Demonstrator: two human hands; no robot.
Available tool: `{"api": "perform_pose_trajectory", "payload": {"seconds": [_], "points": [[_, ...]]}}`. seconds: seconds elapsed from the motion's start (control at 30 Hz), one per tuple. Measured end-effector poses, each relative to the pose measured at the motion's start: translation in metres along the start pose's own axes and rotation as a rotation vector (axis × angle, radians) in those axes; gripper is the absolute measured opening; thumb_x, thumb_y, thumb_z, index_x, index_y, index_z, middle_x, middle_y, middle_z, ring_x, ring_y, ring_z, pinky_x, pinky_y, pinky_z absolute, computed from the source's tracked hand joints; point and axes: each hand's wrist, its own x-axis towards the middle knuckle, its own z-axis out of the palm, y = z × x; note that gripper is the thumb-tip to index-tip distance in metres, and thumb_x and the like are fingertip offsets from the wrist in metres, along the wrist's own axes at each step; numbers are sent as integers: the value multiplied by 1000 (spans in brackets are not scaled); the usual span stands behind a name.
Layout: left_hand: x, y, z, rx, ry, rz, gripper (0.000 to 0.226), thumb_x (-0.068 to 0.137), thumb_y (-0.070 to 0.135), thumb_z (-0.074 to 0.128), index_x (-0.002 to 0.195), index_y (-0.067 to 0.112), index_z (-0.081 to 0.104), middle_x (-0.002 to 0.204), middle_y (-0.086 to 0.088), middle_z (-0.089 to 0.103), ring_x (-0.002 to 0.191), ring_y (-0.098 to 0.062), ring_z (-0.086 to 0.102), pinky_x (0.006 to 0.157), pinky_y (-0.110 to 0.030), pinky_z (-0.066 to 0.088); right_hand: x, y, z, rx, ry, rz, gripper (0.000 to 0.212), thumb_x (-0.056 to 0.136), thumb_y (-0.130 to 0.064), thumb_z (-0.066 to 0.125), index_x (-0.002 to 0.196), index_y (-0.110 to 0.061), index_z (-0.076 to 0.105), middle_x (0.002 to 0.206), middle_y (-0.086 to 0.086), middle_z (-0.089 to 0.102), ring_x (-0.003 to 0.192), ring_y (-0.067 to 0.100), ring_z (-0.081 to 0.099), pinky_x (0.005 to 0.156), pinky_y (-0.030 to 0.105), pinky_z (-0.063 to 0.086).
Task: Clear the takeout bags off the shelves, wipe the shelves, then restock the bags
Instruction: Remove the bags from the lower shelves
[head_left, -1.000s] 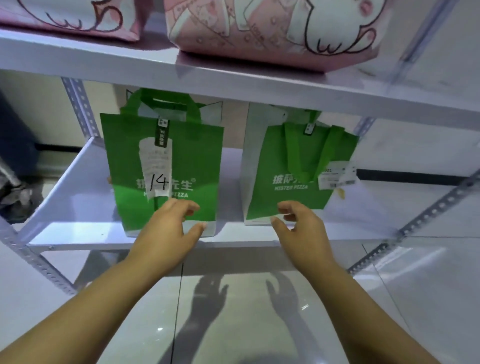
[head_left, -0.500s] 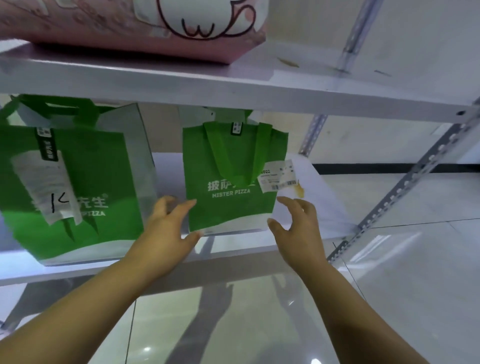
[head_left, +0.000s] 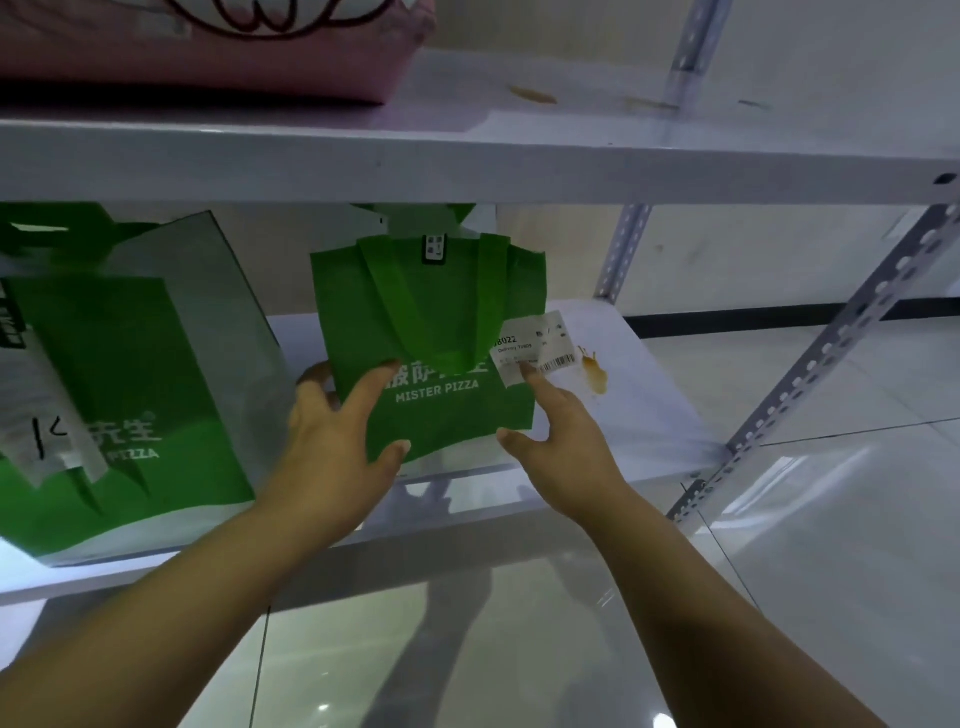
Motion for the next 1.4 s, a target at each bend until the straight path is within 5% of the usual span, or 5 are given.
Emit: {"api": "perform_pose_trajectory", "payload": {"seconds": [0.2,0.27,0.4,0.6,1.4], "points": [[7,7,-5,158,-55,55,87,85,37,63,130,65,-6,144,-10,11,126,-33,38,106,-37,36,-2,2,-1,-12,-19,-11,68,91,-22,59,147,-33,22,143,-3,35,135,15,30,107,28,28],[9,12,-7,385,-89,55,87,85,50,55,127,65,-19,143,-18,14,110,-36,50,86,-40,49,-4,3,0,-27,-28,-11,69,91,-21,59,147,-32,21,144,-3,34,137,15,29,108,29,29],[16,21,-11,693,-89,17,83,80,71,41,130,60,-24,125,-21,33,85,-33,57,60,-32,41,-5,4,0,-52,-36,-22,69,91,-22,58,147,-31,20,145,-3,34,137,16,28,108,30,29],[31,29,-15,644,-138,-118,84,76,77,39,138,57,-13,127,-19,32,94,-34,57,62,-32,42,-7,2,-1,-50,-33,-23,69,91,-22,58,148,-32,20,145,-3,34,137,16,28,108,32,30],[14,22,-26,495,-125,-115,80,84,61,48,146,42,1,132,-19,28,111,-39,47,82,-43,47,-24,5,-1,-97,10,-25,62,91,-24,59,145,-29,28,143,-2,39,130,17,38,104,31,34]]}}
